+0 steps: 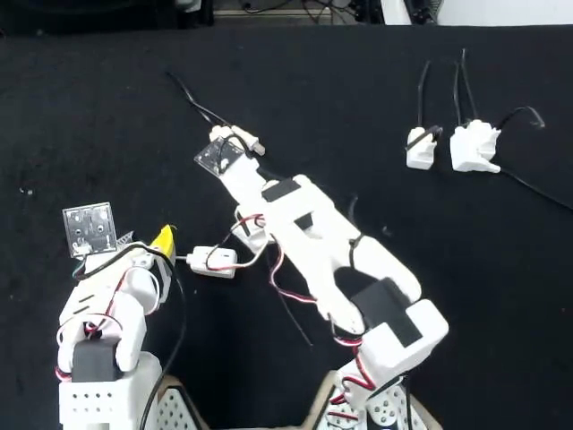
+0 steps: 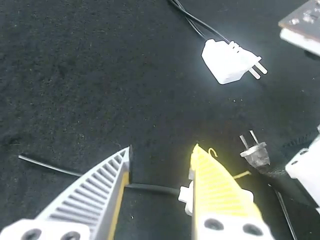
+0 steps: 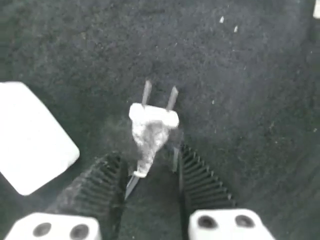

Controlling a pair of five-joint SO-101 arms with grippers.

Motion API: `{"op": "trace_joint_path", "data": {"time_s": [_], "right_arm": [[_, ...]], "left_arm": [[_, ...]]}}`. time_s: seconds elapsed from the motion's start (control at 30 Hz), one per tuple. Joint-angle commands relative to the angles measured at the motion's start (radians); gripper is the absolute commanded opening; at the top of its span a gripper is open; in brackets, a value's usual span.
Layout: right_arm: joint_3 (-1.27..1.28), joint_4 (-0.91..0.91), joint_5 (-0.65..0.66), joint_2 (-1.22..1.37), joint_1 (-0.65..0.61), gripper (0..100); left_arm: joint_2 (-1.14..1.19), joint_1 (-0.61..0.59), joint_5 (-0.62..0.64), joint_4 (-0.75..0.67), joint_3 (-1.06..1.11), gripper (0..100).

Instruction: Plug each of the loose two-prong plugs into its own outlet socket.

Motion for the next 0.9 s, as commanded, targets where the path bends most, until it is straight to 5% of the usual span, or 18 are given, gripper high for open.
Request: {"op": "trace_joint_path", "data": {"time_s": [0.0, 0.57, 0.7, 0.87], "right_arm": [[0.004, -0.008, 0.009, -0.064, 0.017, 10.0], [-0.105, 0.002, -0.025, 0.081, 0.0, 12.2], [-0.104, 0.002, -0.018, 0.081, 0.0, 0.4], [-0.079, -0.002, -0.017, 0.036, 0.0, 1.0]], "left_arm": [[-0.003, 0.008, -0.009, 0.005, -0.036, 21], [-0.003, 0.008, -0.009, 0.005, -0.038, 21], [-0.003, 0.008, -0.009, 0.005, -0.038, 21], [-0.003, 0.008, -0.009, 0.005, -0.038, 21]]}}
